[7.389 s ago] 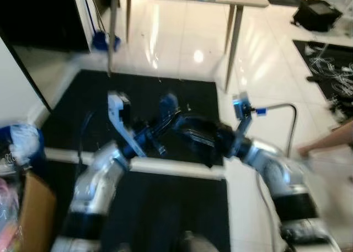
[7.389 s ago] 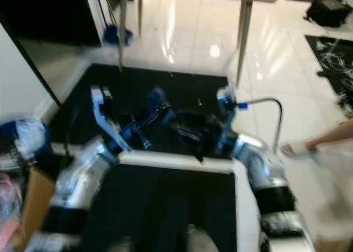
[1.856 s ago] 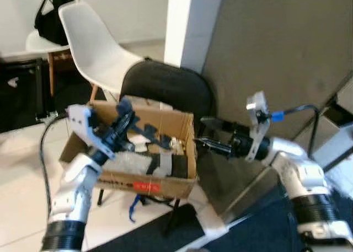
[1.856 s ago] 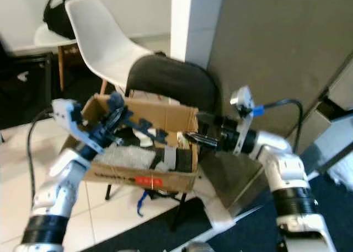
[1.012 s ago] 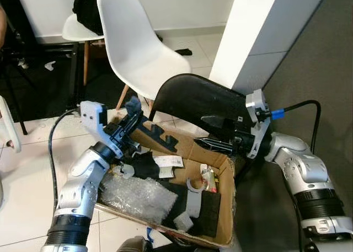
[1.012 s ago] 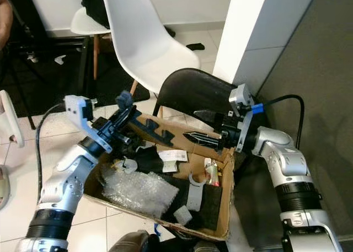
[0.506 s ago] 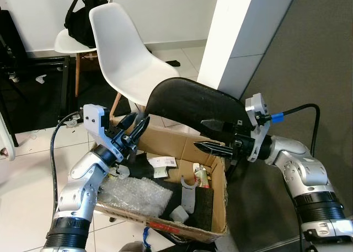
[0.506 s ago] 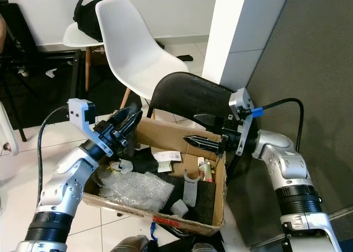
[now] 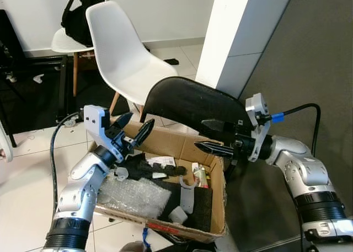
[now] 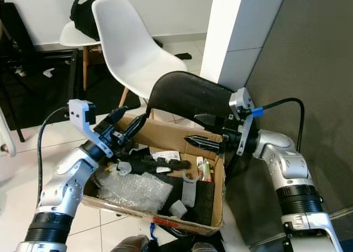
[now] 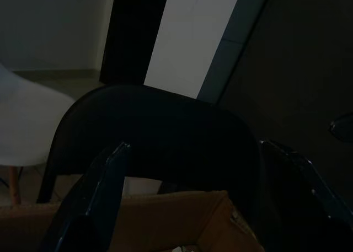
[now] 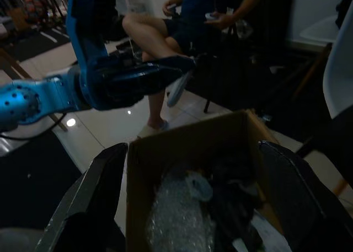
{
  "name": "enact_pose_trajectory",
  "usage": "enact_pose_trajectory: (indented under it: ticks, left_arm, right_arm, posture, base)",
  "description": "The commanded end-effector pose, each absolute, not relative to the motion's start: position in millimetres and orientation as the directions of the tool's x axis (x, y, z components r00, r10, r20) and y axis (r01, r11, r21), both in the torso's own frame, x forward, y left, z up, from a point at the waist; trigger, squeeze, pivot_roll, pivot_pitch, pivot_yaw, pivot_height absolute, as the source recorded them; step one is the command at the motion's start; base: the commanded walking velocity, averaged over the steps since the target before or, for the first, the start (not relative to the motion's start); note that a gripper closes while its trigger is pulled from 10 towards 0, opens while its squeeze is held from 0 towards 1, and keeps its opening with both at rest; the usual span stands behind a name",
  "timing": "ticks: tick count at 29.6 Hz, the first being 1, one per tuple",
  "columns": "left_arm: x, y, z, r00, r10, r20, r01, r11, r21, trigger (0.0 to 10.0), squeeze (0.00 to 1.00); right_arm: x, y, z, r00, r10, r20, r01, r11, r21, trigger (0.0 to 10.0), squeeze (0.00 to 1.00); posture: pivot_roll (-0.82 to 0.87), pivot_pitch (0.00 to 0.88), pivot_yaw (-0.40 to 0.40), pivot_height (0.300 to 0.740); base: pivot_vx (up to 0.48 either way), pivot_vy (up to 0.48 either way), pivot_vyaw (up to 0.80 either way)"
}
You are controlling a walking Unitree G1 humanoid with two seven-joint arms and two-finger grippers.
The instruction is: Picking trash to rubbish bin
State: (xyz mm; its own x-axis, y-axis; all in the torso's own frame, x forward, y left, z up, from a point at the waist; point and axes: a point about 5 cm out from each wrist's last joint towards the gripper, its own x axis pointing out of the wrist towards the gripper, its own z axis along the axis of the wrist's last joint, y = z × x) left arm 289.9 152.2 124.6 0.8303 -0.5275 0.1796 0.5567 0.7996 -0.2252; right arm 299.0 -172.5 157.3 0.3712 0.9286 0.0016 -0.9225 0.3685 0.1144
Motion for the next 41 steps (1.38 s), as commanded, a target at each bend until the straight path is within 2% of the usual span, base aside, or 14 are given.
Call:
enact_pose_trajectory:
  ticks: [1,6,41]
  left_arm:
    - [292.0,146.7,126.9,0.827,-0.533,0.178,0.561,0.798,-0.219,10.0,0.0]
    - [294.5,140.4,127.4,0.828,-0.537,0.163,0.561,0.789,-0.252,10.0,0.0]
    - [296.3,133.6,127.4,0.816,-0.557,0.157,0.578,0.782,-0.232,10.0,0.0]
  right_arm:
    - [300.0,-172.5,165.3,0.377,0.925,0.036,-0.922,0.372,0.106,10.0,0.0]
    - [300.7,-168.1,164.6,0.379,0.924,0.046,-0.922,0.372,0.112,10.0,0.0]
    - [299.0,-162.7,159.4,0.377,0.926,0.034,-0.921,0.371,0.117,10.0,0.0]
  posture:
    - [-0.02,0.0,-0.052,0.74]
    - [-0.02,0.0,-0.052,0.74]
    - [-0.02,0.0,-0.052,0.74]
  base:
    - [0.0,0.0,0.0]
    - [0.0,0.0,0.0]
    - [-0.297,0.0,0.0]
